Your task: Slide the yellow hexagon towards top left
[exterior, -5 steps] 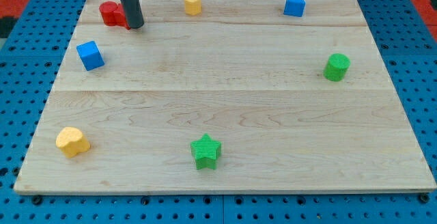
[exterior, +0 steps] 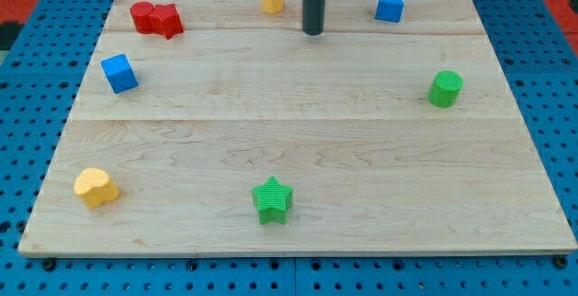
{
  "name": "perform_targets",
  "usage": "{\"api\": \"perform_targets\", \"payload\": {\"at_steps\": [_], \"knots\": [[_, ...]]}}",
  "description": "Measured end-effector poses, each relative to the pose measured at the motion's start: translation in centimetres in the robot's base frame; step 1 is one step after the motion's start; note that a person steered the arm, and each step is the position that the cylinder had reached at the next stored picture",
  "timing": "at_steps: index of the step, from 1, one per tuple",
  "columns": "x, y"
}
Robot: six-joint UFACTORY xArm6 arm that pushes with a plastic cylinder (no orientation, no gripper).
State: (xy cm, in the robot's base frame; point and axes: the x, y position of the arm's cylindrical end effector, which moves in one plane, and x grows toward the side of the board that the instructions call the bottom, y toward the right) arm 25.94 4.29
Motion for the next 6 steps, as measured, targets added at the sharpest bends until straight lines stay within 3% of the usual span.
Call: {"api": "perform_targets", "payload": {"at_steps": [1,2,4,5,6], "knots": [[-5.5,-0.7],[-6.7,-1.8],[-6.6,-9.6],[-6.0,-8.6],[-1.9,-7.9]]}}
